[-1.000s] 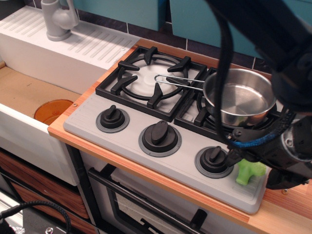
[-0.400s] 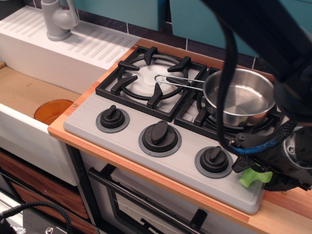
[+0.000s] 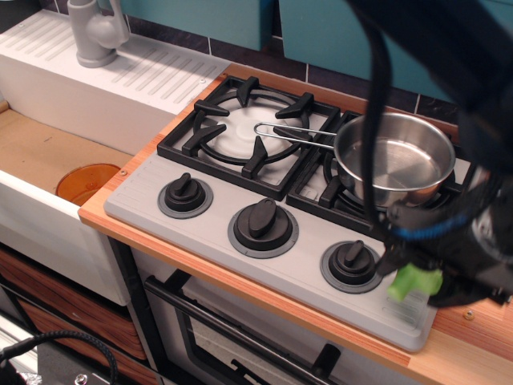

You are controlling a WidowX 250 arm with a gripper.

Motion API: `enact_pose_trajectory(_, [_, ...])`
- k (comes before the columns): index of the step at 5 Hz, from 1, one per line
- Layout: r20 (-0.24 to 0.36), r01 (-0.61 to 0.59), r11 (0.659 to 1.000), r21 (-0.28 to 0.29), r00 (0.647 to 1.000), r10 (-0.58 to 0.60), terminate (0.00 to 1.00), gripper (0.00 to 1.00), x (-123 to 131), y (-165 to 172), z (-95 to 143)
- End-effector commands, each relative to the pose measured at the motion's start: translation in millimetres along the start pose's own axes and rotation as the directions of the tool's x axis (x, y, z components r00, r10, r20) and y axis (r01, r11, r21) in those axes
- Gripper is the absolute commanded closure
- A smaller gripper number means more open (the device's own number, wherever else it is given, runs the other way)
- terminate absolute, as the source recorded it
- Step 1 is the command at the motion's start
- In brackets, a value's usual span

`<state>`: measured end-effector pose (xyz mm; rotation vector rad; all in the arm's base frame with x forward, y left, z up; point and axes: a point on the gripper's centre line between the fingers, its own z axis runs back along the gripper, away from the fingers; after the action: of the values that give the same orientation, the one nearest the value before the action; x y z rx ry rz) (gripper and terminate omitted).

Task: Put pot or pan on stove and put cauliflower in pot or pan

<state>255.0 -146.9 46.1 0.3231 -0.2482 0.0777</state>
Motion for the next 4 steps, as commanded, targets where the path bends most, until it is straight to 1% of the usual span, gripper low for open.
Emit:
enact_pose_trajectory(1, [0.032,-0.068,0.998,-0.008,0.997,0.068,0.00,1.00,39.7,13.6,61.7])
enact_pose_trajectory(2, [0.050,-0.074,0.997,-0.016,0.996,0.075,0.00,1.00,68.5,25.8,56.8])
enact_pose_trajectory(3, [0.090,-0.074,0.997,-0.027,0.993,0.077,0.00,1.00,95.2,35.4,44.8])
enact_pose_trajectory(4, [0.131,-0.071,0.997,-0.035,0.989,0.075,0.00,1.00,117.2,45.8,25.4])
